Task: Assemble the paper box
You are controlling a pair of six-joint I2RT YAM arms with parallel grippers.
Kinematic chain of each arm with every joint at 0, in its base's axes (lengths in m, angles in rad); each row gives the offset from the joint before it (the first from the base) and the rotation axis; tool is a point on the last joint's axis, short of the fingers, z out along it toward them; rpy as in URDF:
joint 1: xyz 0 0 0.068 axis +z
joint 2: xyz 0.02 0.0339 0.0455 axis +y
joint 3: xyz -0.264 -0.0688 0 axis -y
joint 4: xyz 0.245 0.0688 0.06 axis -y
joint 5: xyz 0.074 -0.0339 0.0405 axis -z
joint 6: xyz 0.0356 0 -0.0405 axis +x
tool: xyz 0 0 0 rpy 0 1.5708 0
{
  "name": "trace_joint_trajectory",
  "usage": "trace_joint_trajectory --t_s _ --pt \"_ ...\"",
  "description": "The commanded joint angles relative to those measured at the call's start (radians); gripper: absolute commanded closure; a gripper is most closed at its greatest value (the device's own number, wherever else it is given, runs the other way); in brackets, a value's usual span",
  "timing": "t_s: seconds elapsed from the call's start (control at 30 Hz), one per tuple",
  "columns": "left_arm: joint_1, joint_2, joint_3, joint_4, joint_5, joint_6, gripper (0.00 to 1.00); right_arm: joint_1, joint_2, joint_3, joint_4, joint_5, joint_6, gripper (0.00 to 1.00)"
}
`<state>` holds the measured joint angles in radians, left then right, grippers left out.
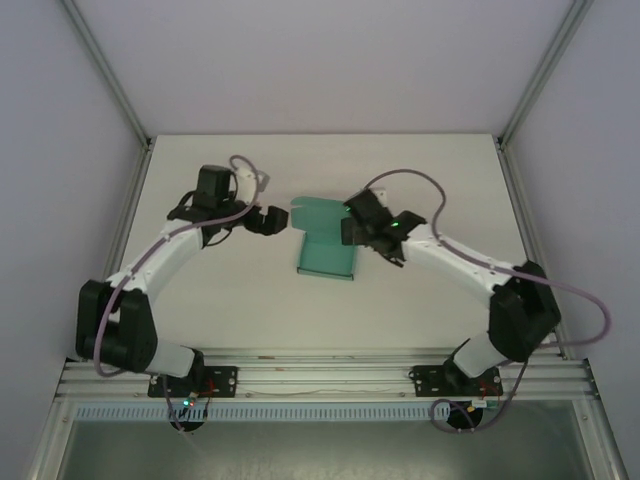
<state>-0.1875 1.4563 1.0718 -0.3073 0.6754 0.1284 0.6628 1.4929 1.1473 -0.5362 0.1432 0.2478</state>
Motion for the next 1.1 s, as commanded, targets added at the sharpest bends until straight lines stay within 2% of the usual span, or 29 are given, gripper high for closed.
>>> trace_joint_trajectory --t_s 0.0,0.17,0.23,0.4,0.47,0.63,0.7,0.77,0.83,0.93,1.07 --pt "-0.037 0.102 0.16 -0.187 0.115 0.314 0.0 -0.095 -0.055 0.0 0.027 -0.242 -0.344 0.05" --pt "-0.051 0.305 0.418 -0.427 0.14 0.478 0.02 -0.214 0.043 0.157 -0.091 -0.514 -0.602 0.05" --pt "-0.057 0.378 0.508 -0.52 0.144 0.539 0.06 -0.238 0.122 0.247 -0.175 -0.545 -0.663 0.08" --pt "-0.085 0.515 0.668 -0.7 0.097 0.616 0.23 -0.271 0.27 0.412 -0.333 -0.577 -0.729 0.24" --pt "-0.09 0.532 0.681 -0.71 0.073 0.617 0.31 -0.272 0.295 0.427 -0.358 -0.593 -0.763 0.27" --pt "-0.103 0.535 0.684 -0.698 0.041 0.602 0.57 -0.273 0.324 0.43 -0.36 -0.584 -0.778 0.59" --pt "-0.11 0.529 0.676 -0.696 0.027 0.603 0.65 -0.274 0.331 0.43 -0.37 -0.592 -0.781 0.63" --pt "-0.117 0.518 0.66 -0.665 -0.008 0.576 0.68 -0.274 0.333 0.428 -0.375 -0.598 -0.789 0.67" --pt "-0.118 0.509 0.648 -0.63 -0.043 0.537 0.82 -0.273 0.334 0.418 -0.373 -0.596 -0.798 0.77" --pt "-0.12 0.502 0.634 -0.598 -0.072 0.498 0.93 -0.274 0.332 0.408 -0.368 -0.603 -0.8 0.84" --pt "-0.134 0.489 0.617 -0.555 -0.158 0.412 1.0 -0.274 0.303 0.386 -0.322 -0.579 -0.761 0.9"
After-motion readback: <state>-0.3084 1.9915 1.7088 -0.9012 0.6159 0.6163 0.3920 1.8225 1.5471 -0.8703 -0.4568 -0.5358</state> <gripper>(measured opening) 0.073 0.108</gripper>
